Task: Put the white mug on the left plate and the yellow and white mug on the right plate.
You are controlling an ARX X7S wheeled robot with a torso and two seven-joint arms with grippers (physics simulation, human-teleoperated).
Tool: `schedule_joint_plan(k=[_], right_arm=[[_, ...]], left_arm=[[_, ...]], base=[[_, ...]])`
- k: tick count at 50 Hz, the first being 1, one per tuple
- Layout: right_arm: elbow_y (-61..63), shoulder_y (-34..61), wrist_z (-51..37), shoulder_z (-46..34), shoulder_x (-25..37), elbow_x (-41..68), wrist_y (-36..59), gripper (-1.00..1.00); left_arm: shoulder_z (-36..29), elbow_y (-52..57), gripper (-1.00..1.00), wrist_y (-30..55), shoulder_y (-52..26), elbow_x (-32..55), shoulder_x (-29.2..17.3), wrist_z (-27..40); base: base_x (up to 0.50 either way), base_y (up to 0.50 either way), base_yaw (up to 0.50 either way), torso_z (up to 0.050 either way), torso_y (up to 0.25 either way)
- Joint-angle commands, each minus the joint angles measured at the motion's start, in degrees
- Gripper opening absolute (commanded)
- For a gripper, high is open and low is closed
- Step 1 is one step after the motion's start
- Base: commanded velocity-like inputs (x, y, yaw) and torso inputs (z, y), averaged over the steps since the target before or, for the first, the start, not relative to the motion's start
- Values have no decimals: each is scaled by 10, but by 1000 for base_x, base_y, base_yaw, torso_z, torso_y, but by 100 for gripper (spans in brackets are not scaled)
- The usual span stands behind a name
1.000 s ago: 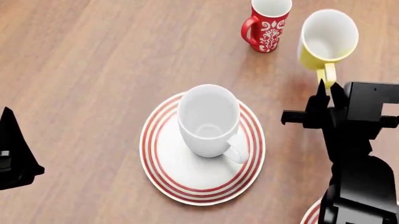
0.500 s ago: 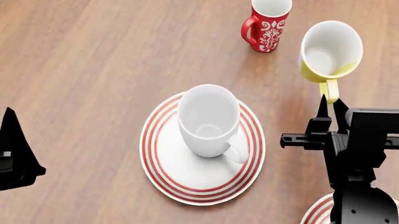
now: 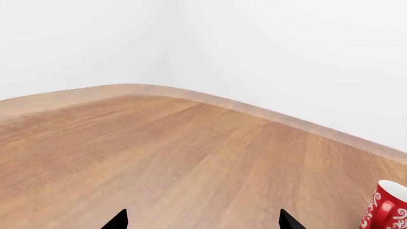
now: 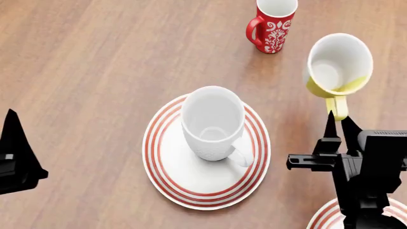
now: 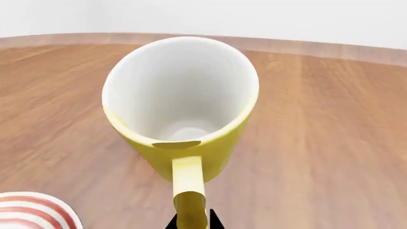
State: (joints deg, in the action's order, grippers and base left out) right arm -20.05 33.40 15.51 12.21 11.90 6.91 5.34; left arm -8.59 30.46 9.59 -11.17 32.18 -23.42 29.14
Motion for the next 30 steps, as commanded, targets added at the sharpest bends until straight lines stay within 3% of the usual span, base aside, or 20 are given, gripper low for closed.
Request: schedule_joint_plan(k=[1, 30], right_arm=[[151, -97, 9, 32, 15, 42, 80, -100], [461, -296, -15, 119, 39, 114, 245, -100]], left_arm=[[-8, 9, 100, 6, 1, -6, -2, 5], [-9, 36, 100, 19, 8, -1, -12, 21]], base=[[0, 0, 0, 0, 0], [0, 0, 0, 0, 1]])
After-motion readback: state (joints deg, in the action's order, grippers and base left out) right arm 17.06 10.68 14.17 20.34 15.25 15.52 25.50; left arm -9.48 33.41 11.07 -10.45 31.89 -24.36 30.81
